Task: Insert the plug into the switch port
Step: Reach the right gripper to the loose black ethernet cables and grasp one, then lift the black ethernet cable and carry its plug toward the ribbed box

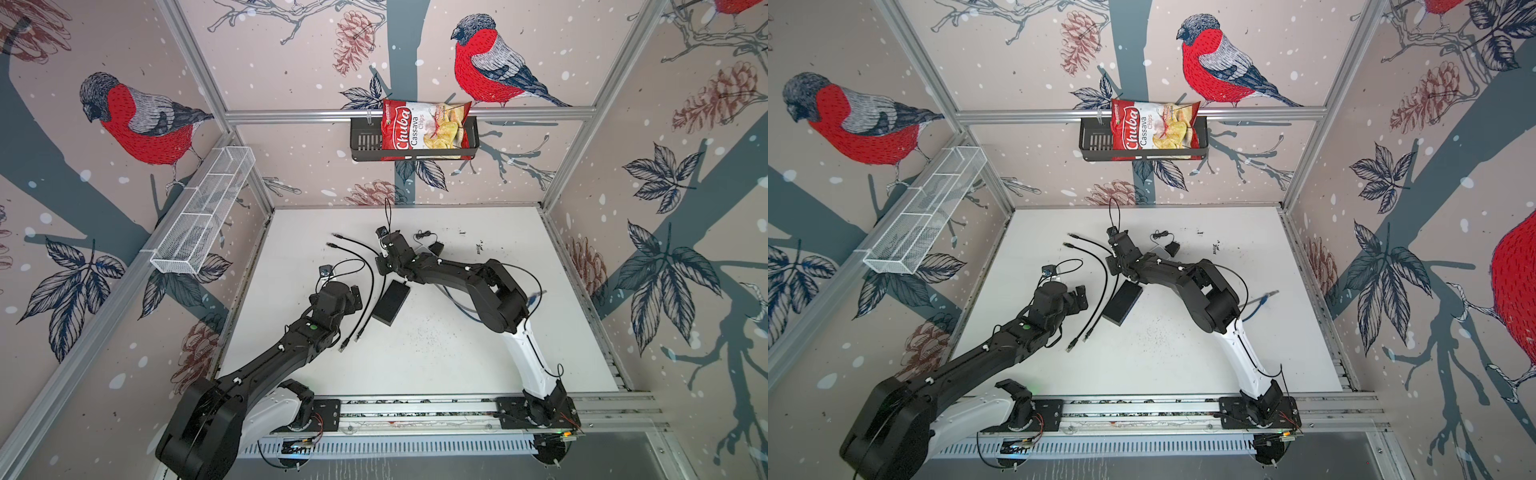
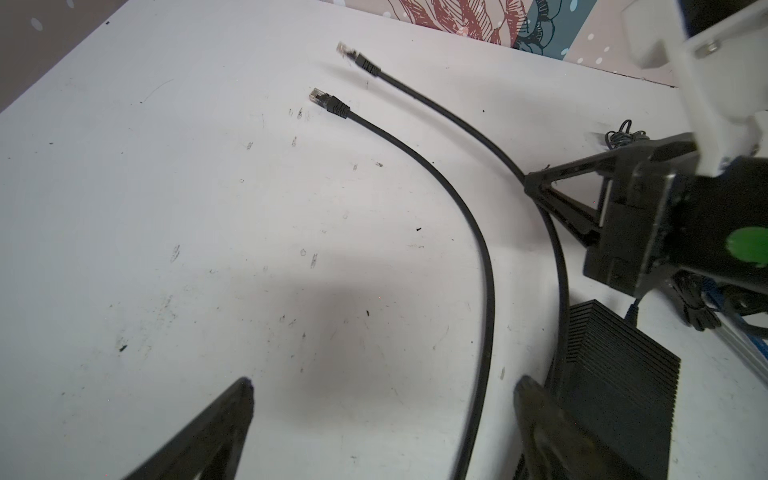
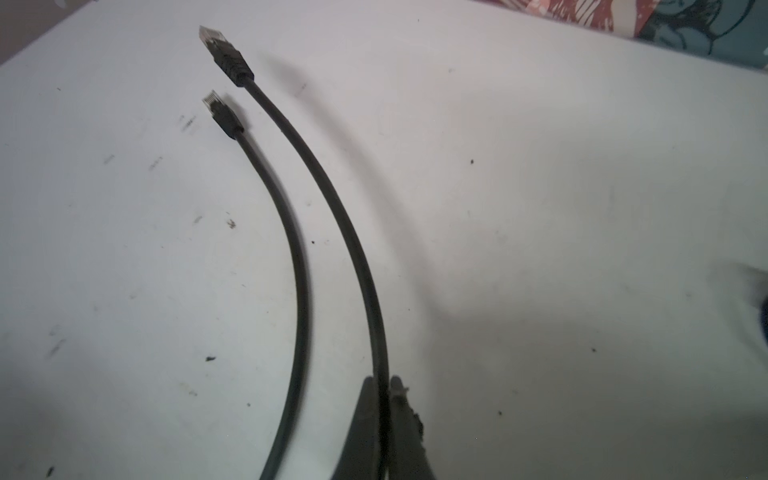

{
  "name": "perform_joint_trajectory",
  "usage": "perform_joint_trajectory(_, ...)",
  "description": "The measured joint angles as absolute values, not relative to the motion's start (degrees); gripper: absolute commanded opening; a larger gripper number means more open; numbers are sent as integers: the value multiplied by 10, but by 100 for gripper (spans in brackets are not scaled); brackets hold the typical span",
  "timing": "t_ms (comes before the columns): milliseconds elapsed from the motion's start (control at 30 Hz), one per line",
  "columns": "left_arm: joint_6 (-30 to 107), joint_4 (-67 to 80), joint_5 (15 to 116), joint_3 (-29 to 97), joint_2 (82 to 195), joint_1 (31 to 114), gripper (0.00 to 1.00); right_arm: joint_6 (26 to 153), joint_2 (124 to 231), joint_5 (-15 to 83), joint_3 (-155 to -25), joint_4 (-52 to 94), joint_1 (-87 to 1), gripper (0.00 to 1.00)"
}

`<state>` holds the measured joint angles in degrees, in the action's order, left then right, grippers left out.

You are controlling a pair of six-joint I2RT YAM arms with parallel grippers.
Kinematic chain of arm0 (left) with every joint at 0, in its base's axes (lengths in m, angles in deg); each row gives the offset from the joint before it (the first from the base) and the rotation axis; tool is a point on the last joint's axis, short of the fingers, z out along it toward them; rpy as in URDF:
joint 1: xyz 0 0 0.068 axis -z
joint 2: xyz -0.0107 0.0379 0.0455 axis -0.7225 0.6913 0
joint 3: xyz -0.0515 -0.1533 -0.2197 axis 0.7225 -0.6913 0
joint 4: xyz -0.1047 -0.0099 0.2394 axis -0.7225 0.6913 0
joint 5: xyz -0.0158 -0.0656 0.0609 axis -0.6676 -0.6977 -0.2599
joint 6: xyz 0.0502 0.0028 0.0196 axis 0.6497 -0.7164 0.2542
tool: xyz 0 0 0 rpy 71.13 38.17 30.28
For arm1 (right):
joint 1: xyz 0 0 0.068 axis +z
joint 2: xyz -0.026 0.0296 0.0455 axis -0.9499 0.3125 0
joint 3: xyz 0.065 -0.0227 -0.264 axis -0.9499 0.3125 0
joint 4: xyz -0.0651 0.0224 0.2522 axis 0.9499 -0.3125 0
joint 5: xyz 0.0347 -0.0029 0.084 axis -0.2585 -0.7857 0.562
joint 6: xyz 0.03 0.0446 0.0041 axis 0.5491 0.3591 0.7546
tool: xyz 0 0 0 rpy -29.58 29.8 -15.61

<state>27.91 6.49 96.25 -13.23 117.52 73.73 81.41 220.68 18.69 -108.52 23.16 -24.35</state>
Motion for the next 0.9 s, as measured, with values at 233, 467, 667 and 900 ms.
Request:
perform_joint_trajectory(233, 279, 65, 963, -133, 1175, 737, 96, 840, 2134, 165, -1006, 276, -248, 1)
perform_joint_trajectory(467, 279, 65, 962, -136, 1173, 737, 96, 882, 2047, 121, -895, 306, -261, 1)
perform_joint_trajectory(667, 277, 65, 962, -138, 1171, 737, 96, 936, 1955, 86, -781, 319, -280, 1)
perform_joint_trajectory(900, 278, 55, 955, -145, 1172, 737, 96, 1040, 1856, 16, -634, 297, -299, 1)
